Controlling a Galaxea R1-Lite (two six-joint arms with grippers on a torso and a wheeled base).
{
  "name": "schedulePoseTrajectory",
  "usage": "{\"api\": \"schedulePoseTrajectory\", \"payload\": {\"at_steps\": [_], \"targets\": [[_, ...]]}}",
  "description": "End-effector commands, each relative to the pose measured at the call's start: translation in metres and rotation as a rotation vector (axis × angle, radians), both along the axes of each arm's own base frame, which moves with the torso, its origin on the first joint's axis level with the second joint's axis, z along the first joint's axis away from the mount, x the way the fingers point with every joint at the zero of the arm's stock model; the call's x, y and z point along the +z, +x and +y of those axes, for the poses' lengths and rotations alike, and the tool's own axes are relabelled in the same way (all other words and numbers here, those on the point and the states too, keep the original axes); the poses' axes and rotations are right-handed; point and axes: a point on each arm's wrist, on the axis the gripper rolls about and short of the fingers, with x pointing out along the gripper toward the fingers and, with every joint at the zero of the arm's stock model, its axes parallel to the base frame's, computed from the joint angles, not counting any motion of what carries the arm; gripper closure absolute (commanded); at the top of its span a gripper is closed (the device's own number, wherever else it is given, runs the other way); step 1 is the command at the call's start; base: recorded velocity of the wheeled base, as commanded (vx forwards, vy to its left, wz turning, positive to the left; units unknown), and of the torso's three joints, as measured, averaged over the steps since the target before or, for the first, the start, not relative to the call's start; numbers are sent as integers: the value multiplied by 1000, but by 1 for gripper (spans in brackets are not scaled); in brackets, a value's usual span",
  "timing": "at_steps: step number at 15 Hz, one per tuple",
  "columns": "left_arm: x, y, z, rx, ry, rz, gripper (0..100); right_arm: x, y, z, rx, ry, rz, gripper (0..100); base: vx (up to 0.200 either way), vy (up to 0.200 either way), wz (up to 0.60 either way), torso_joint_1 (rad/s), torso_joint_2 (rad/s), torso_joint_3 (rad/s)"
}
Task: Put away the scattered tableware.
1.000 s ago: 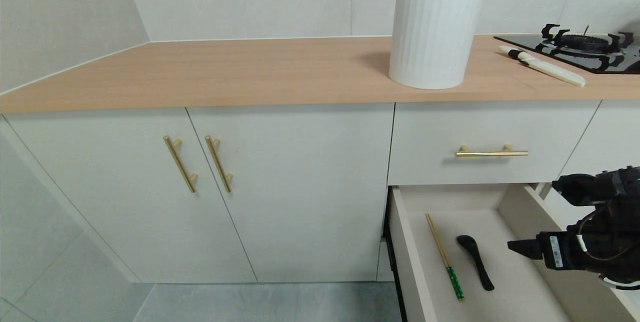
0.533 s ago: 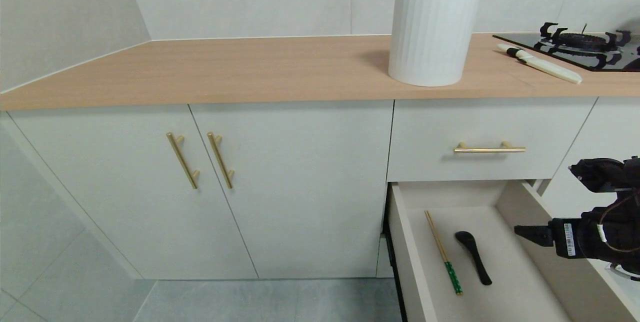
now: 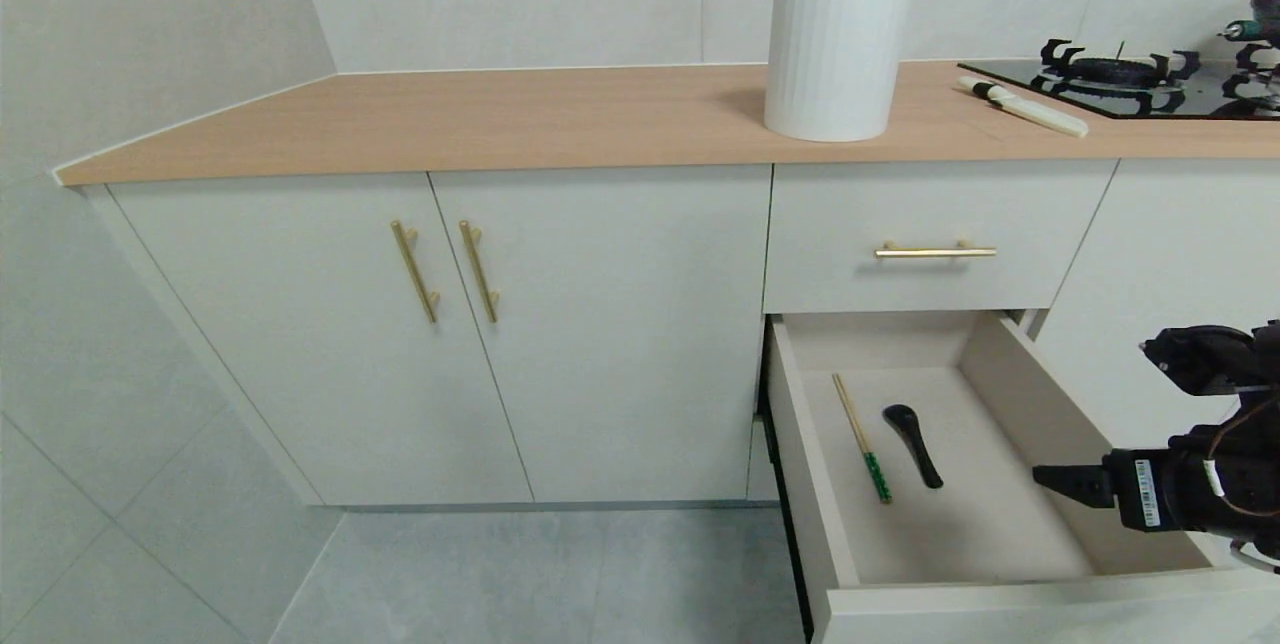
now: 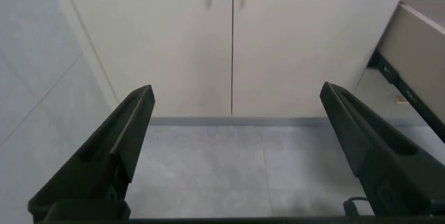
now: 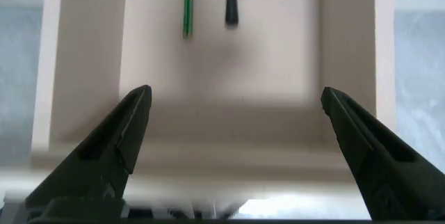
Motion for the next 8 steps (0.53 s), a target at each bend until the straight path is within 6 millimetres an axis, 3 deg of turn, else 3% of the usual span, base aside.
{"api": "schedulePoseTrajectory", "payload": {"at_steps": [1,8], "targets": [[0,0,0,1,0,0,0,-1,0,0,4,2,6,0,-200,0,0,-2,-2,7],[0,0,0,1,0,0,0,-4,-7,16,105,-41,352,0,0,0,0,0,0,0]]}}
